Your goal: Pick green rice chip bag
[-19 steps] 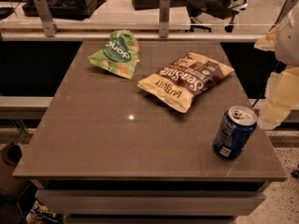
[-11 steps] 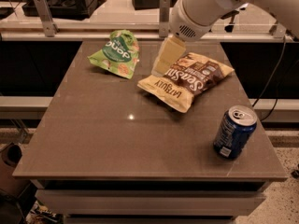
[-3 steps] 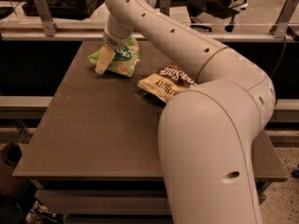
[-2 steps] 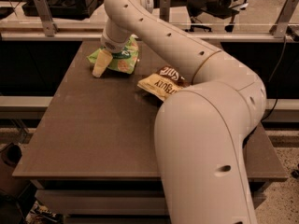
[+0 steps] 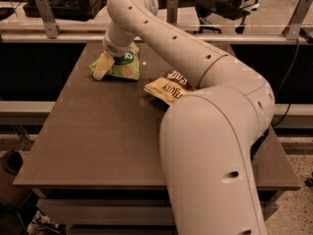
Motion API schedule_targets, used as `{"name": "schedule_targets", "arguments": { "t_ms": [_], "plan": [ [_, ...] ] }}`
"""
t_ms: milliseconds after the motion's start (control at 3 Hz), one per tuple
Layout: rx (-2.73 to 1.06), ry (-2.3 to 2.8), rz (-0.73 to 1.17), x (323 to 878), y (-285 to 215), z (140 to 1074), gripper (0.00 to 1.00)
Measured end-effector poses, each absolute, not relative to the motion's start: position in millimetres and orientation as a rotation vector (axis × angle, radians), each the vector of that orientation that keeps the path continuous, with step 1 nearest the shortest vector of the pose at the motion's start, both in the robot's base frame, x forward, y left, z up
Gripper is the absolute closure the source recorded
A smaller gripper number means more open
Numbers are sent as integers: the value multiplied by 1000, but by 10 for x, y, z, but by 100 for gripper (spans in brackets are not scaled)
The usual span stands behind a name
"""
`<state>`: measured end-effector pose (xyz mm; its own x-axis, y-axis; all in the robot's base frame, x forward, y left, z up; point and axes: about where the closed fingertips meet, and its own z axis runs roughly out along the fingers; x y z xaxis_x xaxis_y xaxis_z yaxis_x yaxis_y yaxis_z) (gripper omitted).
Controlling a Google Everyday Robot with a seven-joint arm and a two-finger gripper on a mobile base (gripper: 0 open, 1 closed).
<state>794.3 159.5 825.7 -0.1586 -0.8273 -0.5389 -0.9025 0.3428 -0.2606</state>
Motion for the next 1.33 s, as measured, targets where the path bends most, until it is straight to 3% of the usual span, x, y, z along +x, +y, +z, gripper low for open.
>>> {"name": "schedule_targets", "arguments": {
  "t_ms": [667, 1000, 1333],
  "plan": [
    [-1506, 2005, 161, 7943, 1596, 8338, 88],
    [-1506, 2005, 161, 7943, 1596, 8338, 100],
    [-1506, 2005, 161, 7943, 1596, 8337, 100]
  ]
}}
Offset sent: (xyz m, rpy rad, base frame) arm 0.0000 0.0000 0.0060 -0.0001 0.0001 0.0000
